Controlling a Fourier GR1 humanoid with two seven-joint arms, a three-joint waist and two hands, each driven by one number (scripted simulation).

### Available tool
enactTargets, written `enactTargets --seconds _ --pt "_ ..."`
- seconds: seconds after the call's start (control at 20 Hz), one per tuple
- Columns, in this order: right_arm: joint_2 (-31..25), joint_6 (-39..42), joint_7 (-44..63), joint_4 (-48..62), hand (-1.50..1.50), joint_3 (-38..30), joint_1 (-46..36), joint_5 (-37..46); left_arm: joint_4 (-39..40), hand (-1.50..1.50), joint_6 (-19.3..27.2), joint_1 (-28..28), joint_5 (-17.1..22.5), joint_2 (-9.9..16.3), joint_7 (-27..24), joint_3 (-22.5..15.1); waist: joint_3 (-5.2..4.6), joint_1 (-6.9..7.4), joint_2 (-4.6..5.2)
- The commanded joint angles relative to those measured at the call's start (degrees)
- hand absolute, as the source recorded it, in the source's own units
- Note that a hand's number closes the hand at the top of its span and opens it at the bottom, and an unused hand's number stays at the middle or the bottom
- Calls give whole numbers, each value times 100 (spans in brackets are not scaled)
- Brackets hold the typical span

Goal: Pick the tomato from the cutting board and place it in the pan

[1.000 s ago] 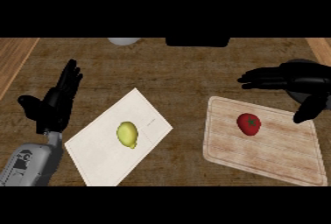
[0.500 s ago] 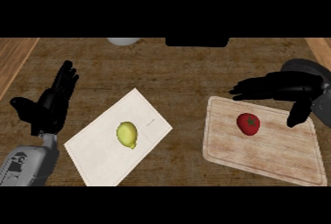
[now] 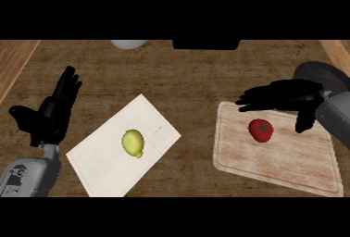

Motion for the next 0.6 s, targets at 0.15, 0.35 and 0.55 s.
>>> enactTargets --seconds 0.15,0.35,0.55 --pt "157 176 -75 -179 -150 -182 50 779 128 0 -179 183 -103 -58 -305 168 -4 -53 -15" --pt "313 137 -128 -46 -150 -277 273 1085 108 0 -245 -208 -29 5 94 341 -2 -56 -12" --pt "771 -142 -166 415 -150 -406 364 1363 343 0 -182 -55 -296 -279 -341 180 -1 -42 1"
